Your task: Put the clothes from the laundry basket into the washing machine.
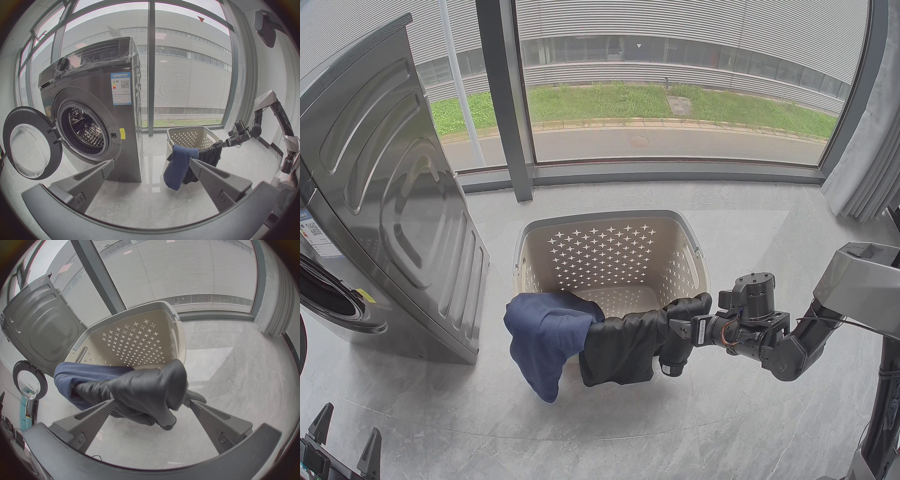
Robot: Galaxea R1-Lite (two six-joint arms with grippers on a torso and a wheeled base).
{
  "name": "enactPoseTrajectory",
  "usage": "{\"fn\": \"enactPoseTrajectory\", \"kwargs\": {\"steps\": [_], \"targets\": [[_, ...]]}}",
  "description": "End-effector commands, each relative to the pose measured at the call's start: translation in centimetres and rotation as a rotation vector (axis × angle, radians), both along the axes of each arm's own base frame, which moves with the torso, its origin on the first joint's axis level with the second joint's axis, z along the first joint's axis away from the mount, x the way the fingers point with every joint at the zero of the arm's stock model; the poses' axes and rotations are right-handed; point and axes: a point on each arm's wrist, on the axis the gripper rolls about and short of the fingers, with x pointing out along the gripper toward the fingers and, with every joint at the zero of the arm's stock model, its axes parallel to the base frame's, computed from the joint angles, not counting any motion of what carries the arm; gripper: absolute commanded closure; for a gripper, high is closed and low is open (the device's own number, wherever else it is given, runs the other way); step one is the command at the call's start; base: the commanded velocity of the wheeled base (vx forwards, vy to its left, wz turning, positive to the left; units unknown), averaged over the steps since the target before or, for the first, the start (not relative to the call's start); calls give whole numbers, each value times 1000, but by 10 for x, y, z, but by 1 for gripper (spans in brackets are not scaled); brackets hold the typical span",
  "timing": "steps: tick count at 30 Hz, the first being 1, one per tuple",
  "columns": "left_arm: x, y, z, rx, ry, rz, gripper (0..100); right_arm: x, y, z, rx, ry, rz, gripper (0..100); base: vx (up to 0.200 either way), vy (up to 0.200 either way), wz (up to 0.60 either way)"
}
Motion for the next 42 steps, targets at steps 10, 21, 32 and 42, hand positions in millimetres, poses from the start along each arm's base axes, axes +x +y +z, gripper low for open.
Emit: {"fn": "enactPoseTrajectory", "kwargs": {"steps": [10, 21, 32, 42], "targets": [[0, 0, -5, 0, 0, 0, 0, 22, 9, -8, 26, -48, 2, 100, 0, 0, 0], [0, 0, -5, -2, -2, 0, 0, -29, 10, 53, 95, -106, 57, 100, 0, 0, 0], [0, 0, -5, 0, 0, 0, 0, -98, 4, 146, 252, -327, 133, 100, 0, 0, 0], [0, 0, -5, 0, 0, 0, 0, -155, -22, 213, 383, -516, 133, 100, 0, 0, 0]]}}
